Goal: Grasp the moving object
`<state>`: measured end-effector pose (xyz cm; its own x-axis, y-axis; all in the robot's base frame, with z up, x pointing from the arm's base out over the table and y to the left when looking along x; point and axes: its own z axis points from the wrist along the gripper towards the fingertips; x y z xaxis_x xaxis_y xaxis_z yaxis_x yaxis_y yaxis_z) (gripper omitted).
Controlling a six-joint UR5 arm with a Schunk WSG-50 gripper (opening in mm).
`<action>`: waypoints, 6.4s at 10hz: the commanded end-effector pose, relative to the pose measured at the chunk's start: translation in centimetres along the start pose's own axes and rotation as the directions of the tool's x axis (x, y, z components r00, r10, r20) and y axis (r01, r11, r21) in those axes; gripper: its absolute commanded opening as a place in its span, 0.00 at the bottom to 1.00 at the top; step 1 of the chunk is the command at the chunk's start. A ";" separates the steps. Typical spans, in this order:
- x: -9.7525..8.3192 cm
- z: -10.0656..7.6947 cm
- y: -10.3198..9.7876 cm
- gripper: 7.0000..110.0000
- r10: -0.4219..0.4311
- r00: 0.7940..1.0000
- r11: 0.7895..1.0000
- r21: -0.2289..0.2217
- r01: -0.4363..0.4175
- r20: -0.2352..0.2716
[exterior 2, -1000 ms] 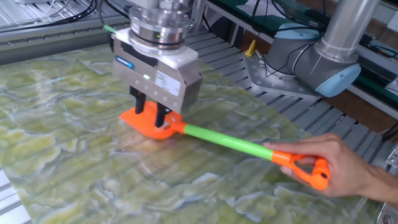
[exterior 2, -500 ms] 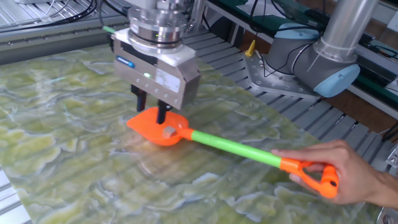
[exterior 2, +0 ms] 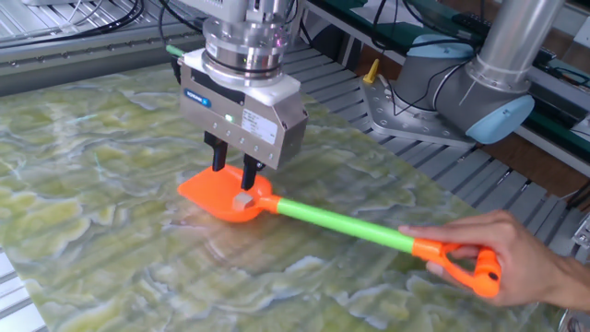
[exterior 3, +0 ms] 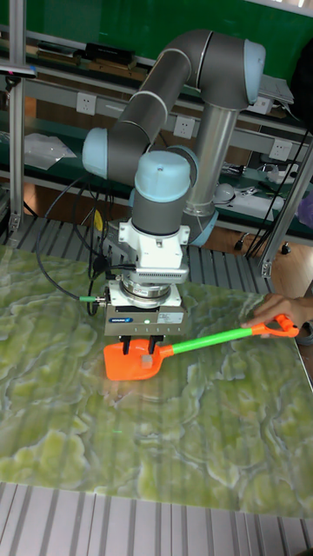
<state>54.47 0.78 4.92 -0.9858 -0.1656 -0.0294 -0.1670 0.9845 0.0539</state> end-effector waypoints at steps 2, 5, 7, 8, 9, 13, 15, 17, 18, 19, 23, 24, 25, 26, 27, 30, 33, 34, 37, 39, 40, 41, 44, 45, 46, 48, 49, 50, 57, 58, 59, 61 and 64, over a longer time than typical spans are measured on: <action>-0.1 0.7 0.5 0.36 0.010 1.000 1.000 0.007 -0.010 -0.011; 1.1 0.2 0.2 0.36 0.007 1.000 1.000 -0.003 -0.008 -0.020; 2.1 -0.9 0.4 0.36 0.012 0.999 1.000 -0.005 -0.012 -0.037; 2.8 -1.7 0.7 0.36 0.017 0.999 1.000 -0.011 -0.017 -0.042; 3.1 -2.2 0.9 0.36 0.023 0.999 1.000 -0.015 -0.023 -0.041; 1.8 -4.4 -0.4 0.36 0.009 1.000 0.998 -0.058 -0.010 -0.019; 2.0 -6.6 -0.1 0.36 0.009 1.000 0.994 -0.110 -0.012 -0.023; 2.7 -7.6 1.3 0.36 0.026 1.000 0.987 -0.158 -0.029 -0.016; 2.7 -8.2 3.1 0.36 0.042 0.999 0.971 -0.234 -0.045 -0.017; 2.7 -8.0 2.2 0.36 0.030 0.999 0.980 -0.199 -0.033 -0.016; 1.2 -5.4 -0.4 0.36 0.002 1.000 0.997 -0.077 -0.002 -0.008; 0.4 -4.0 -0.8 0.36 0.001 1.000 0.998 -0.058 -0.001 0.003; -0.3 -3.2 -1.0 0.36 0.004 1.000 0.999 -0.041 -0.003 0.013; -1.0 -2.5 -1.5 0.36 0.002 1.000 1.000 -0.021 -0.002 0.020; -1.6 -1.8 -1.6 0.36 0.000 1.000 1.000 -0.011 0.000 0.022; -2.8 -0.7 -0.7 0.36 0.032 0.999 0.999 0.029 -0.033 0.018; 0.1 0.9 -0.7 0.36 0.011 1.000 0.999 0.034 -0.011 -0.004; 0.2 -0.2 -0.2 0.36 0.018 1.000 1.000 0.023 -0.018 -0.005; -0.5 -5.0 0.9 0.36 0.046 0.998 0.999 -0.004 -0.046 -0.037; 0.8 -6.8 0.3 0.36 0.034 0.998 0.999 -0.010 -0.034 -0.056; 1.8 -6.3 0.0 0.36 0.023 0.998 1.000 -0.016 -0.023 -0.052; 1.6 -5.5 -0.1 0.36 0.016 0.999 1.000 -0.023 -0.017 -0.034; 0.6 -1.6 -0.6 0.36 0.033 0.999 0.999 0.031 -0.033 -0.012; 1.2 -0.4 -1.0 0.36 0.027 1.000 0.999 0.038 -0.026 -0.006; 1.9 -0.1 -1.2 0.36 0.019 1.000 0.999 0.040 -0.019 -0.006; 1.5 0.5 -0.6 0.36 0.028 1.000 0.999 0.033 -0.028 0.003; 1.0 0.7 -0.3 0.36 0.040 0.999 0.998 0.038 -0.040 0.003; 0.6 0.6 -0.2 0.36 0.048 0.999 0.998 0.045 -0.048 -0.001; 2.3 2.6 0.1 0.36 0.043 0.999 0.997 0.056 -0.043 -0.010; 2.7 2.7 0.1 0.15 0.040 0.999 0.998 0.049 -0.040 -0.008; 2.7 2.6 -0.5 0.15 0.050 0.999 0.996 0.069 -0.050 -0.003; 1.1 2.5 0.1 0.15 0.080 0.996 0.996 0.042 -0.081 0.040; 0.3 0.8 0.2 0.00 0.090 0.995 0.996 0.012 -0.091 0.047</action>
<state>53.49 0.67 2.96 -0.9936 -0.0958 -0.0600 -0.0967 0.9952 0.0131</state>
